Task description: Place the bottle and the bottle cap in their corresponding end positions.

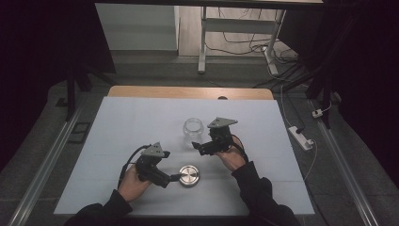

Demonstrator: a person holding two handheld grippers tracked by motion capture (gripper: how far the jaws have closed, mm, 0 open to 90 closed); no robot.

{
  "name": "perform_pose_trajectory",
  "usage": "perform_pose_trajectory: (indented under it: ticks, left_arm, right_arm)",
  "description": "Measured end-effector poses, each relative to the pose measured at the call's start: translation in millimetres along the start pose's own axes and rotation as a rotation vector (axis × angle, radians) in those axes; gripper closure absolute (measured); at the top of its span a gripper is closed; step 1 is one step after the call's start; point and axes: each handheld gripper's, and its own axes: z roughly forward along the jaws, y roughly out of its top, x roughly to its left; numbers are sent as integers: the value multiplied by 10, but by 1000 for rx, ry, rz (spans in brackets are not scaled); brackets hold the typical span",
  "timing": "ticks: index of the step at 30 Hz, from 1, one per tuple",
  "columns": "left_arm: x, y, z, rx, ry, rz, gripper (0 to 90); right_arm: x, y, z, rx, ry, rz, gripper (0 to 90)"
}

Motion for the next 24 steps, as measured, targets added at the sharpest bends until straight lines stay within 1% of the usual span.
perform_pose_trajectory:
  ticks: [2, 6, 8, 11, 14, 20, 22, 24]
  left_arm:
    - [8, -14, -17, 5, -4, 7, 0]
    - [12, -47, -63, -4, -7, -3, 0]
    - [9, -56, -99, -8, 4, -3, 0]
    - [6, -70, -161, -24, 5, -14, 0]
    - [1, -99, -217, -29, 12, -22, 0]
    - [12, -173, -296, -25, 23, -37, 0]
    - [13, -192, -321, -27, 24, -41, 0]
    - [13, -212, -342, -25, 26, -42, 0]
  right_arm:
    - [13, -7, -28, 4, 6, 4, 0]
    - [39, -18, -84, 16, 23, 1, 0]
    - [54, -19, -119, 15, 27, -6, 0]
    - [87, -23, -178, 3, 31, -5, 0]
    - [127, -34, -229, -1, 37, -12, 0]
    - [199, -80, -303, 3, 54, -20, 0]
    - [216, -104, -322, 4, 69, -10, 0]
    - [231, -122, -339, 6, 72, -5, 0]
